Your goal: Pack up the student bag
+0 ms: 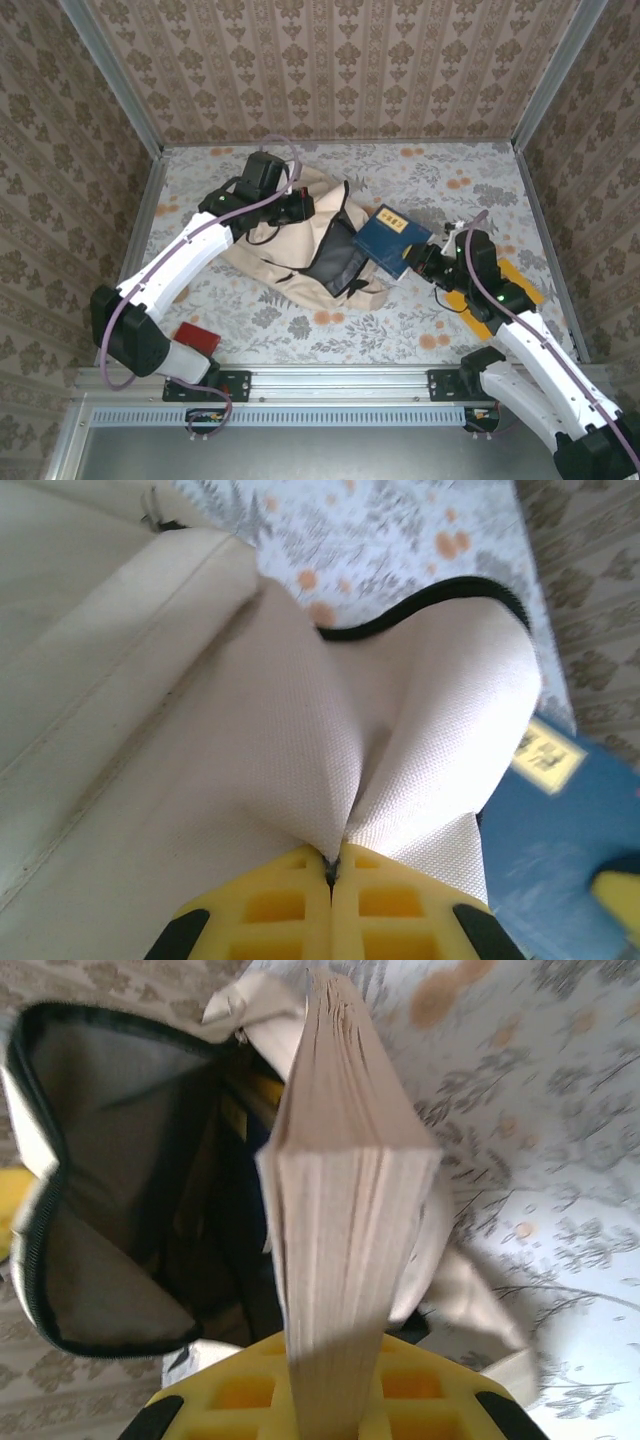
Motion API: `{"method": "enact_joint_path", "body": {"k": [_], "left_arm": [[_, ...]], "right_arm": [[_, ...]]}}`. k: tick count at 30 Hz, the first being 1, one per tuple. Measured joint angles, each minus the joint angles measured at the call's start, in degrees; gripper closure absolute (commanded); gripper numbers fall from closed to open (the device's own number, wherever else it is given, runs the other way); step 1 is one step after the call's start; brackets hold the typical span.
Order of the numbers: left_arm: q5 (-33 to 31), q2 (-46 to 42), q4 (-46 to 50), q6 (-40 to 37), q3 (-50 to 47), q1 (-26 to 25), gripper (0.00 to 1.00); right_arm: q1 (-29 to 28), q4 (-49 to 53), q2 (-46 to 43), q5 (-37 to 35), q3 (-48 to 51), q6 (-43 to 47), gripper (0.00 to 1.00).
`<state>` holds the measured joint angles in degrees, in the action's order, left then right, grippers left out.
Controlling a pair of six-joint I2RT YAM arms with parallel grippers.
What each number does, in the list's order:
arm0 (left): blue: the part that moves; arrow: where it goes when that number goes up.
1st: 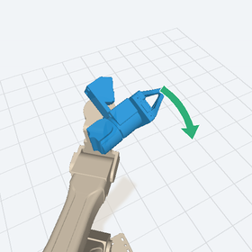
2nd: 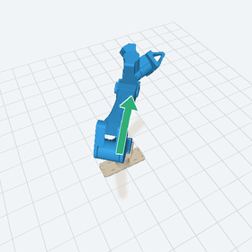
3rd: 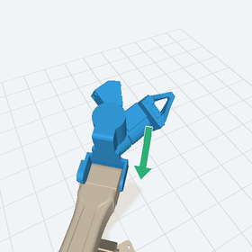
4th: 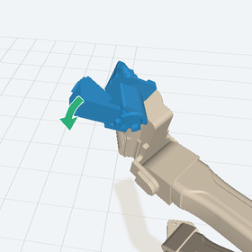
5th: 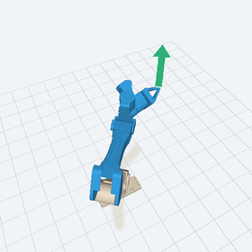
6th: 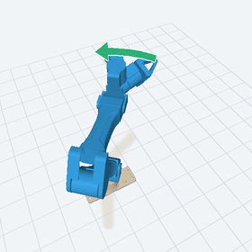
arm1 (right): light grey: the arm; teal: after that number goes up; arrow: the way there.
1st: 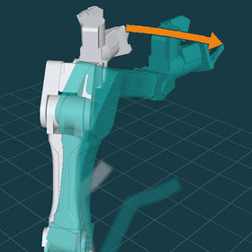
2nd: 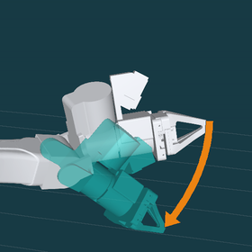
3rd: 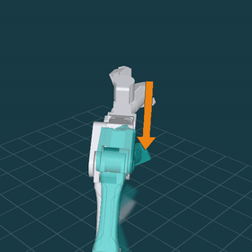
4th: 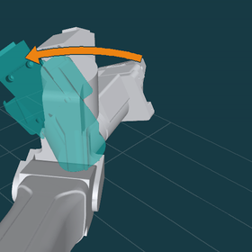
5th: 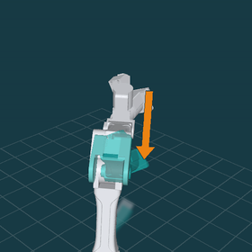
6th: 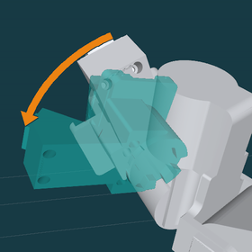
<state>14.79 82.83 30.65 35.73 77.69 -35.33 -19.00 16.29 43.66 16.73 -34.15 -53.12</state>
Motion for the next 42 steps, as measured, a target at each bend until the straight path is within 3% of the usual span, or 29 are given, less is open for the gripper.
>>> {"method": "enact_joint_path", "body": {"k": [11, 25, 38, 40, 42], "left_arm": [[1.49, -0.13, -4.09, 0.00, -0.02, 0.24, 1.00], [3.17, -2.49, -4.13, -0.24, -3.04, 1.18, 1.00], [5.77, -3.06, -4.55, 0.63, -3.08, 3.34, 1.00], [6.12, -3.10, -4.57, 0.70, -3.08, 3.74, 1.00], [6.47, -3.10, -4.57, 0.79, -3.13, 4.09, 1.00]], "right_arm": [[-9.60, -13.81, 12.33, 1.95, 0.96, -3.04, 0.99], [-11.69, -26.71, 35.45, 5.18, -11.78, -1.22, 1.00], [-15.19, -38.05, 61.20, 4.02, -28.59, -8.09, 1.00], [-15.34, -39.63, 64.22, 3.30, -29.68, -9.42, 0.95], [-15.39, -40.33, 66.69, 2.45, -30.08, -10.64, 0.76]]}}
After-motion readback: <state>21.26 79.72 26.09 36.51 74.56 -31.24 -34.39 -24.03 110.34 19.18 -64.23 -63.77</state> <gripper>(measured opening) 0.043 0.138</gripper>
